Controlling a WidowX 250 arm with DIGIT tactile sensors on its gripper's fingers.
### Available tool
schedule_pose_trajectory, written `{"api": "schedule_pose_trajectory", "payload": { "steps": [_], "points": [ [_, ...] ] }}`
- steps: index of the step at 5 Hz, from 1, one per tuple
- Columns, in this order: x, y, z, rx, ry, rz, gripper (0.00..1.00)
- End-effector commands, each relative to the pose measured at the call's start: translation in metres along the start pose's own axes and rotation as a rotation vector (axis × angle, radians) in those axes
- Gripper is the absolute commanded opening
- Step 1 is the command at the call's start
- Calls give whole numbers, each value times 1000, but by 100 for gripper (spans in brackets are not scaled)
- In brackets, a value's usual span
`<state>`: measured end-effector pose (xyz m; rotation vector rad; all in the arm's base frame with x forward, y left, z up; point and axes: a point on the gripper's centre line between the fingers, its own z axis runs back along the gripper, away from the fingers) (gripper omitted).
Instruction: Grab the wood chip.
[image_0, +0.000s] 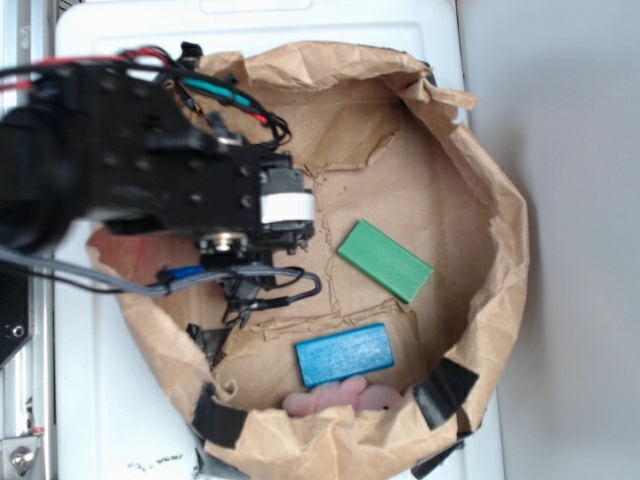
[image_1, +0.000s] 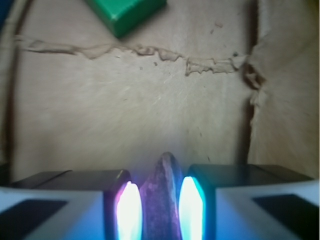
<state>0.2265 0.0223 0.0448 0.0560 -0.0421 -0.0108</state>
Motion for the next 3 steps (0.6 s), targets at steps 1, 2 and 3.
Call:
{"api": "schedule_pose_trajectory", "payload": {
  "steps": [1,2,3],
  "points": [
    [16,9,87,-29,-75,82,0],
    [16,7,103,-26,-94,107,0],
    [13,7,106,-39,-135,143,0]
  ]
}}
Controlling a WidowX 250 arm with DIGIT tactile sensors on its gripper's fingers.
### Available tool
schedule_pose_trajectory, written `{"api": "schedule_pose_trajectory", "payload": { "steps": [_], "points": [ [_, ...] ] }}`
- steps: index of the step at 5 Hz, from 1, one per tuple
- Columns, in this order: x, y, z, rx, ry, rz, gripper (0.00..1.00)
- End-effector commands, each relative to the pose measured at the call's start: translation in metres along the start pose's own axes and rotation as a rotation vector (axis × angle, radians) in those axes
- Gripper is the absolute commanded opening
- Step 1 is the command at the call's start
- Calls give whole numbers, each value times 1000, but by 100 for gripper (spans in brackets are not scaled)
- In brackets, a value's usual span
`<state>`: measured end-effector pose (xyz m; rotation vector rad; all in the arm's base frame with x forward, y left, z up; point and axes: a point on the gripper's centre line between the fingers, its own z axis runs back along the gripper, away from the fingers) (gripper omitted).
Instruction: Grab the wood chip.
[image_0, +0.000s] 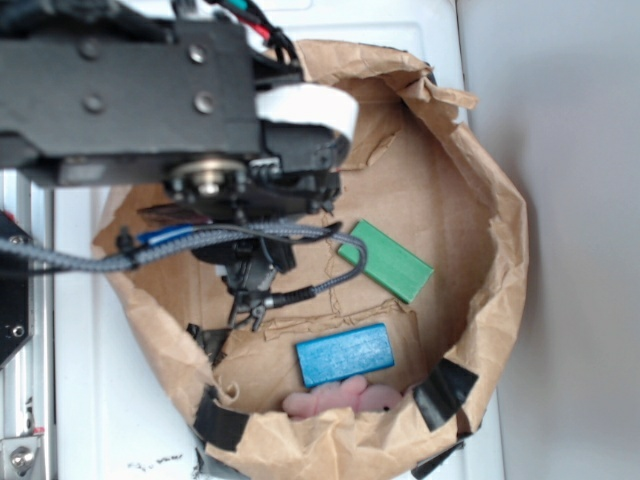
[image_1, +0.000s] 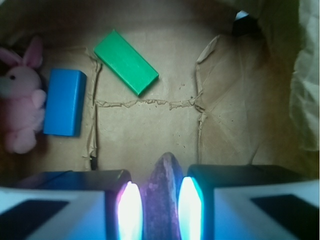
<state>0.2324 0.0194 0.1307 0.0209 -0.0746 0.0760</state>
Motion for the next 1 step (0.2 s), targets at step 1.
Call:
{"api": "schedule_pose_trajectory", "payload": {
  "steps": [1],
  "points": [
    [3,5,17,28,-209,39,0]
  ]
}}
